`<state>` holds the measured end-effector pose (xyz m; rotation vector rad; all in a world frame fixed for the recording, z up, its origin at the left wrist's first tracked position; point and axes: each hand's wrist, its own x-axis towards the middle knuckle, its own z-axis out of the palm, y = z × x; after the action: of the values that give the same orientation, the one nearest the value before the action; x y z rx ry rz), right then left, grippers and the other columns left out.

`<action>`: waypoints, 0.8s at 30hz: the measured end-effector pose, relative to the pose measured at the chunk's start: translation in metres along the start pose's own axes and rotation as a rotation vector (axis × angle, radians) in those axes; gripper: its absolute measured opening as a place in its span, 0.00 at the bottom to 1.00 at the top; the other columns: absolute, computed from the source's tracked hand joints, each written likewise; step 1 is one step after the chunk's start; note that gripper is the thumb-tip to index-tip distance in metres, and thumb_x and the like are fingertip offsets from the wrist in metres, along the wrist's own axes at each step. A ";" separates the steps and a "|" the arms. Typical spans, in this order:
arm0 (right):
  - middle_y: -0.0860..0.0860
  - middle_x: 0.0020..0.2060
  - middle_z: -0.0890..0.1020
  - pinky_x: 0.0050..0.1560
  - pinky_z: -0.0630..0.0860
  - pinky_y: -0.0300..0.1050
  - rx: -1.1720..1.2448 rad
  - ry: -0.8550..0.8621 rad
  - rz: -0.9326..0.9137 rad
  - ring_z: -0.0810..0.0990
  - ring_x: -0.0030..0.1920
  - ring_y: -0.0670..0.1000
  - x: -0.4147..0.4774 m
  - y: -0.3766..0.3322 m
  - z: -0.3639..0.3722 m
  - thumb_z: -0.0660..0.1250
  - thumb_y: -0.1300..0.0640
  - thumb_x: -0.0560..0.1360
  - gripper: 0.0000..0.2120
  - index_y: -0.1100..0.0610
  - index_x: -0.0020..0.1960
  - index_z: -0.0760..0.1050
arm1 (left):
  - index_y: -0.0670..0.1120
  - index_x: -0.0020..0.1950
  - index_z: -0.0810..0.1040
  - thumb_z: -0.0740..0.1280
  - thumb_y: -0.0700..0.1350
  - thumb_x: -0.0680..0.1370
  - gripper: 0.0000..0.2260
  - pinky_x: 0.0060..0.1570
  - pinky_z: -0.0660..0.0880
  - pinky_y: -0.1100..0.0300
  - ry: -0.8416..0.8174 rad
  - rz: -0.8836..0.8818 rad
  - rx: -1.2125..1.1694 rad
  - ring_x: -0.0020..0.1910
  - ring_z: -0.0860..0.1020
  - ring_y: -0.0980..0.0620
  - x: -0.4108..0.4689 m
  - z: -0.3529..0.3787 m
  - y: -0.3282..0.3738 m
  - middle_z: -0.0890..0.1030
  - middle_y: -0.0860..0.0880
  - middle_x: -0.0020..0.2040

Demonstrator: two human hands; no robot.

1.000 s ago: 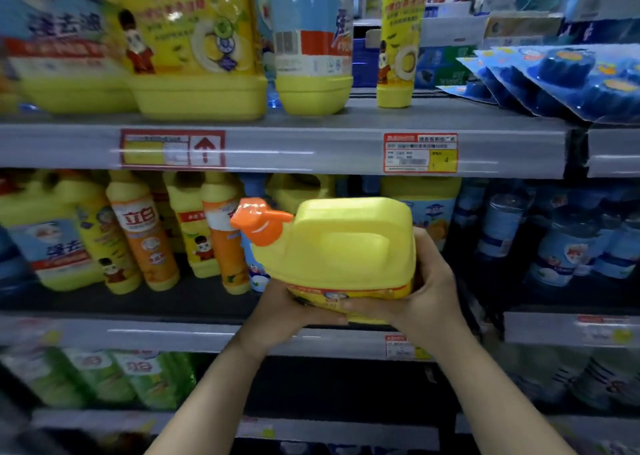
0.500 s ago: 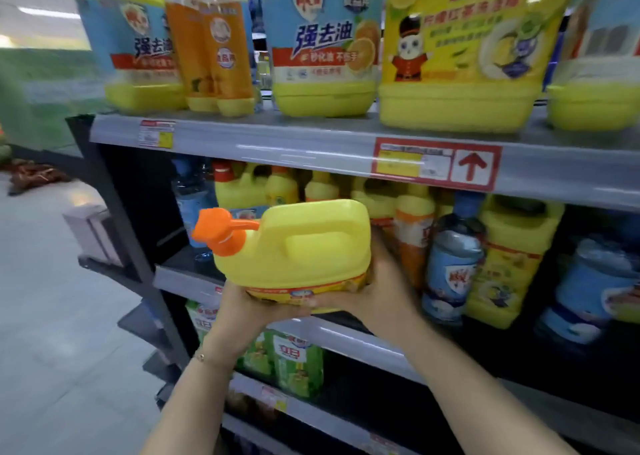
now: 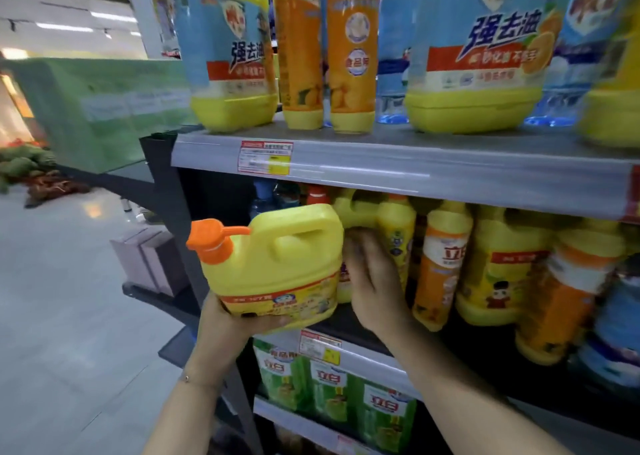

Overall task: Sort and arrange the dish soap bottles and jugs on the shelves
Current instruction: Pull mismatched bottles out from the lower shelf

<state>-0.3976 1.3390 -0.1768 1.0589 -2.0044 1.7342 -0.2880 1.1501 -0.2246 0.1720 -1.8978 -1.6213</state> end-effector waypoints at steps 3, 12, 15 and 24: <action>0.60 0.59 0.74 0.62 0.69 0.46 -0.333 0.115 -0.068 0.73 0.61 0.59 0.021 -0.006 0.018 0.66 0.61 0.73 0.17 0.62 0.61 0.72 | 0.42 0.61 0.78 0.84 0.37 0.51 0.39 0.46 0.82 0.53 0.047 -0.018 -0.008 0.53 0.83 0.48 0.005 -0.013 -0.010 0.85 0.46 0.54; 0.62 0.56 0.72 0.60 0.61 0.54 -0.845 0.249 0.157 0.66 0.60 0.62 0.065 0.002 0.072 0.75 0.54 0.63 0.31 0.58 0.61 0.65 | 0.44 0.63 0.76 0.85 0.46 0.47 0.45 0.49 0.80 0.41 0.212 -0.063 -0.091 0.54 0.82 0.43 0.013 -0.036 -0.023 0.83 0.44 0.56; 0.64 0.54 0.74 0.60 0.59 0.56 -0.795 0.353 0.127 0.68 0.61 0.65 0.065 0.007 0.079 0.78 0.58 0.60 0.30 0.62 0.57 0.69 | 0.50 0.61 0.76 0.85 0.47 0.47 0.43 0.47 0.81 0.45 0.233 -0.070 -0.088 0.52 0.83 0.47 0.012 -0.034 -0.022 0.84 0.48 0.54; 0.58 0.50 0.76 0.56 0.69 0.56 -0.398 0.428 -0.068 0.67 0.57 0.56 0.040 -0.013 0.069 0.80 0.55 0.55 0.31 0.61 0.55 0.74 | 0.49 0.61 0.76 0.85 0.38 0.50 0.41 0.43 0.82 0.52 0.271 -0.104 -0.143 0.51 0.83 0.49 0.014 -0.032 -0.020 0.84 0.49 0.53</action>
<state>-0.3997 1.2606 -0.1579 0.5619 -1.8953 1.3096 -0.2878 1.1116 -0.2370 0.4145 -1.5851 -1.7004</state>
